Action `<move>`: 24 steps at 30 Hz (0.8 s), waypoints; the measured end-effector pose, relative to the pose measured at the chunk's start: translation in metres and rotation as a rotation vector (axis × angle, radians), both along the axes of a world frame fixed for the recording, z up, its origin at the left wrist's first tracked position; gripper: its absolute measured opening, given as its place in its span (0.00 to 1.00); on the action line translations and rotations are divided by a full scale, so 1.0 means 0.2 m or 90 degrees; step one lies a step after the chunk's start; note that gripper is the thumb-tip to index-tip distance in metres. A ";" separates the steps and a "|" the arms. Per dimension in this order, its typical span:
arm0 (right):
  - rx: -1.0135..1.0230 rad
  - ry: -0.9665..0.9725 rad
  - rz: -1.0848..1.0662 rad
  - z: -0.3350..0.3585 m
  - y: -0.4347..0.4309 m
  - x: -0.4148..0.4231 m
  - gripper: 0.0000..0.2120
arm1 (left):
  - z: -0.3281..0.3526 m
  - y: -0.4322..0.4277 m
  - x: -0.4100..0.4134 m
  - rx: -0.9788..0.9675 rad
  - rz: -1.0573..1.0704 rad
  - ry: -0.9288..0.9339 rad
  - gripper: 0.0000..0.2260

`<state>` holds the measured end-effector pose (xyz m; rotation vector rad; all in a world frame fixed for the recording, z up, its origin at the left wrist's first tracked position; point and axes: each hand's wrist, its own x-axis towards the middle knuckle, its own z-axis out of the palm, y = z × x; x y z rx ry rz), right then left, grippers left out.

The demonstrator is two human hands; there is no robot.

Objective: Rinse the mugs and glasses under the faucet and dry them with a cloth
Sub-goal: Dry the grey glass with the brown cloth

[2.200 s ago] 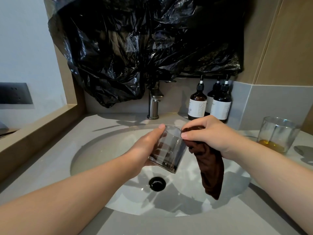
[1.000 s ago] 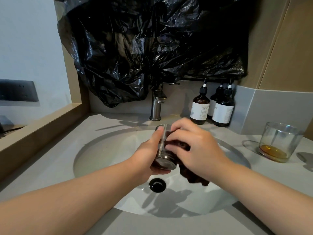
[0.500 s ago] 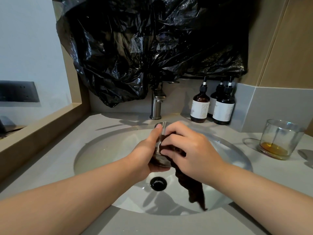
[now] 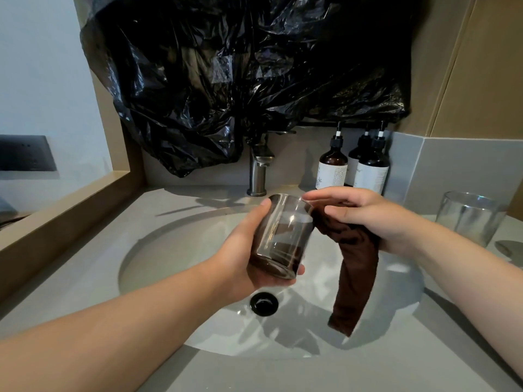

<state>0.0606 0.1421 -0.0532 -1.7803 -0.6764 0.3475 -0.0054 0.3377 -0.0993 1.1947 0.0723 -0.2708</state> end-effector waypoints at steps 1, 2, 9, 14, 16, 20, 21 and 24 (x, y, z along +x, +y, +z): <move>0.000 0.017 0.031 0.01 0.00 -0.01 0.14 | 0.00 0.01 0.00 -0.007 -0.011 0.006 0.31; -0.007 0.020 0.046 0.02 0.01 -0.02 0.14 | 0.00 0.01 0.00 -0.014 -0.021 0.014 0.32; -0.031 -0.040 -0.053 -0.04 0.09 -0.07 0.04 | 0.00 0.05 0.02 0.081 -0.065 0.051 0.33; -0.080 -0.053 -0.115 -0.03 0.13 -0.08 0.07 | -0.02 0.03 0.07 0.280 0.081 -0.045 0.23; -0.093 -0.063 -0.143 -0.04 0.14 -0.08 0.08 | -0.02 0.00 0.06 0.364 0.111 -0.084 0.22; -0.098 -0.074 -0.166 -0.05 0.16 -0.07 0.10 | -0.02 -0.04 0.02 0.477 0.131 -0.136 0.21; -0.095 -0.067 -0.166 -0.05 0.16 -0.07 0.10 | -0.02 -0.04 0.01 0.472 0.128 -0.137 0.21; -0.086 -0.057 -0.163 -0.07 0.17 -0.07 0.09 | -0.02 -0.05 0.01 0.440 0.126 -0.119 0.20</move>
